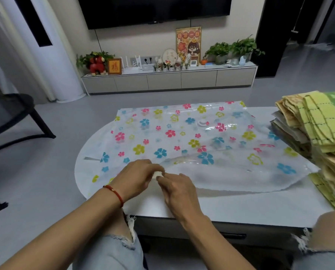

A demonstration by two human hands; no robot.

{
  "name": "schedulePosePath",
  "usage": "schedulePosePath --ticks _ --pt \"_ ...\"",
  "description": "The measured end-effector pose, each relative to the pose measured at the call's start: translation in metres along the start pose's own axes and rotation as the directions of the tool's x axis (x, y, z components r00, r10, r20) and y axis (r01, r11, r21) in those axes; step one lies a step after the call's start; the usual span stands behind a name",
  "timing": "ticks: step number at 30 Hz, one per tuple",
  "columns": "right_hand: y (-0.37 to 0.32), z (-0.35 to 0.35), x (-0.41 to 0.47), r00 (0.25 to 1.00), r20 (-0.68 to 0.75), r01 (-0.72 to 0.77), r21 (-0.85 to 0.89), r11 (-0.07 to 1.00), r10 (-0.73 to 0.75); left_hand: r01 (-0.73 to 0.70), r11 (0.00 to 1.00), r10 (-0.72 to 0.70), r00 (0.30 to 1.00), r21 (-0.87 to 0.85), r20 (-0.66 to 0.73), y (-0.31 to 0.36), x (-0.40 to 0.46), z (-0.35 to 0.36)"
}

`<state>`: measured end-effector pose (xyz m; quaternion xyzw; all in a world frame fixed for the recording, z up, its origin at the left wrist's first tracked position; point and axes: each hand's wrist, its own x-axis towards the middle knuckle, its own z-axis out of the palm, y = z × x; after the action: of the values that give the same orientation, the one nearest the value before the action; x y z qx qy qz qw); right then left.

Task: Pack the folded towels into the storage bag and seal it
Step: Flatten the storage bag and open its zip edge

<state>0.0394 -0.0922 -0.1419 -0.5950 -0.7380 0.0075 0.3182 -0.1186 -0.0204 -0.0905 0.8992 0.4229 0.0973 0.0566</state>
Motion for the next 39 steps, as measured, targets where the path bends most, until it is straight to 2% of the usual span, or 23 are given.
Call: schedulePosePath --ticks 3,6,8,10,13,15,18,20,23,27,32,36,38,39 --pt "0.000 0.012 -0.020 1.000 -0.029 -0.006 0.030 1.000 0.007 0.036 0.999 -0.037 0.993 -0.006 -0.112 -0.003 0.016 -0.007" --pt "0.008 0.017 -0.045 0.998 0.059 -0.013 -0.018 1.000 0.014 0.166 0.979 -0.193 0.940 -0.117 -0.280 -0.016 0.036 -0.026" --pt "0.007 0.016 -0.052 0.990 0.131 -0.048 -0.062 0.997 0.056 0.224 0.928 -0.303 0.919 -0.296 -0.252 -0.022 0.043 -0.038" --pt "-0.002 0.014 -0.040 0.990 0.106 -0.083 -0.072 0.994 0.090 0.227 0.885 -0.309 0.939 -0.407 -0.149 -0.021 0.042 -0.045" --pt "-0.023 0.018 -0.006 0.996 0.087 -0.034 -0.016 0.999 0.035 0.127 0.928 -0.154 0.987 -0.350 -0.051 -0.016 0.025 -0.045" --pt "-0.032 0.019 0.012 0.997 0.072 -0.023 0.052 0.998 0.019 0.081 0.972 -0.077 0.997 -0.221 0.028 -0.018 0.007 -0.041" --pt "-0.037 0.021 0.018 0.999 0.035 -0.024 0.096 0.995 0.021 0.037 0.996 -0.048 0.991 0.086 0.123 -0.023 -0.016 -0.030" --pt "-0.037 0.026 0.012 0.999 0.038 -0.013 0.113 0.993 0.009 0.028 0.988 -0.047 0.991 0.150 0.124 -0.027 -0.022 -0.027" --pt "-0.034 0.036 -0.002 0.996 0.088 -0.034 0.115 0.993 0.024 0.079 0.987 -0.079 0.997 0.139 -0.004 -0.038 -0.012 -0.031" --pt "-0.026 0.046 -0.036 0.973 0.220 -0.069 0.016 0.997 0.064 0.174 0.984 -0.163 0.967 0.038 -0.196 -0.055 0.009 -0.046" --pt "-0.013 0.049 -0.056 0.974 0.215 -0.074 0.035 0.997 0.065 0.264 0.963 -0.266 0.895 -0.055 -0.358 -0.081 0.034 -0.074" --pt "-0.010 0.044 -0.048 0.959 0.281 -0.055 0.030 0.998 0.044 0.283 0.958 -0.279 0.888 -0.043 -0.366 -0.071 0.042 -0.072" --pt "-0.004 0.035 -0.043 0.973 0.221 -0.072 0.053 0.996 0.059 0.231 0.973 -0.216 0.920 0.006 -0.327 -0.059 0.039 -0.068" --pt "0.003 0.030 -0.038 0.982 0.151 -0.124 0.040 0.992 0.117 0.186 0.981 -0.166 0.943 0.045 -0.289 -0.054 0.037 -0.067"
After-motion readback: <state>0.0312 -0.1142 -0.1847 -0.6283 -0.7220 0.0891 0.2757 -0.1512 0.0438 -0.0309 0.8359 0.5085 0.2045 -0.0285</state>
